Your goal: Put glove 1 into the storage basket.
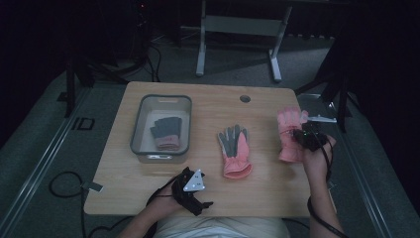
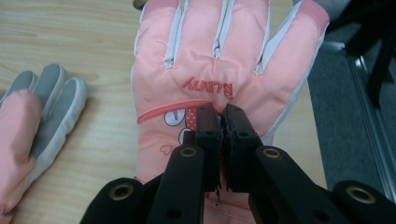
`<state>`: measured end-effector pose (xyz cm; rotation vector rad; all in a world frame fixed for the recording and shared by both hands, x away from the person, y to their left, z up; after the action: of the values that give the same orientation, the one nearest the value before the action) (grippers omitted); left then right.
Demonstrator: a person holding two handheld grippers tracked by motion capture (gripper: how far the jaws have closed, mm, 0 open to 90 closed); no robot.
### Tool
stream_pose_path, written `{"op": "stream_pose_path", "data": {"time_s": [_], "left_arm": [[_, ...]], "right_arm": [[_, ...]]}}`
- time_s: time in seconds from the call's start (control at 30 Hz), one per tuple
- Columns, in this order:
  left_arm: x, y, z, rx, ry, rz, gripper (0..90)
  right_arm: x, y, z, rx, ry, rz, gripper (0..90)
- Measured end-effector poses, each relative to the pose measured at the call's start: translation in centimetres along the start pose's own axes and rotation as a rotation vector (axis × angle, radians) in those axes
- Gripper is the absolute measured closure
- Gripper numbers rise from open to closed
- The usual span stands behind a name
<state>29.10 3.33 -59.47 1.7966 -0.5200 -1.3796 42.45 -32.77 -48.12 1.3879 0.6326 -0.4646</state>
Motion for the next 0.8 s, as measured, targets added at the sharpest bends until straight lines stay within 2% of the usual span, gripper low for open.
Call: {"op": "stream_pose_path", "data": {"time_s": [0.13, 0.17, 0.23, 0.33, 0.5, 0.63, 0.8], "left_arm": [[0.0, 0.0, 0.0, -0.002, 0.000, 0.002, 2.8], [0.0, 0.0, 0.0, -0.001, 0.000, 0.000, 2.8], [0.0, 0.0, 0.0, 0.001, 0.001, -0.001, 2.8], [0.0, 0.0, 0.0, -0.001, 0.000, 0.001, 2.8], [0.0, 0.0, 0.1, 0.001, 0.000, 0.000, 2.9], [0.0, 0.0, 0.1, 0.001, -0.004, 0.000, 2.9], [0.0, 0.0, 0.1, 0.002, -0.005, 0.001, 2.9]], "right_arm": [[-0.5, -1.3, -0.3, 0.031, -0.022, -0.021, 86.0], [-0.7, -2.0, -0.4, 0.045, -0.045, -0.026, 86.0], [-0.7, -2.4, -0.3, 0.061, -0.059, -0.027, 86.0], [-0.6, -3.1, -0.5, 0.073, -0.062, -0.028, 85.9], [0.3, -3.6, -0.6, 0.080, -0.063, -0.047, 85.9], [1.9, -4.2, -0.3, 0.108, -0.063, -0.072, 85.8], [3.1, -4.2, -0.5, 0.115, -0.055, -0.090, 85.6]]}}
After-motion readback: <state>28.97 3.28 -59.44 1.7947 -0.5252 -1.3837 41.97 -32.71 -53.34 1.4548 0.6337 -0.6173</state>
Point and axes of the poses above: each handheld gripper's, and its own axes: x roughly forward along the jaws, y roughly out of its top, z roughly to its right, the point moved 4 cm from there along x, roughly forward along the jaws, and after that the axes turned 1 degree about z, right-handed, at the moved point
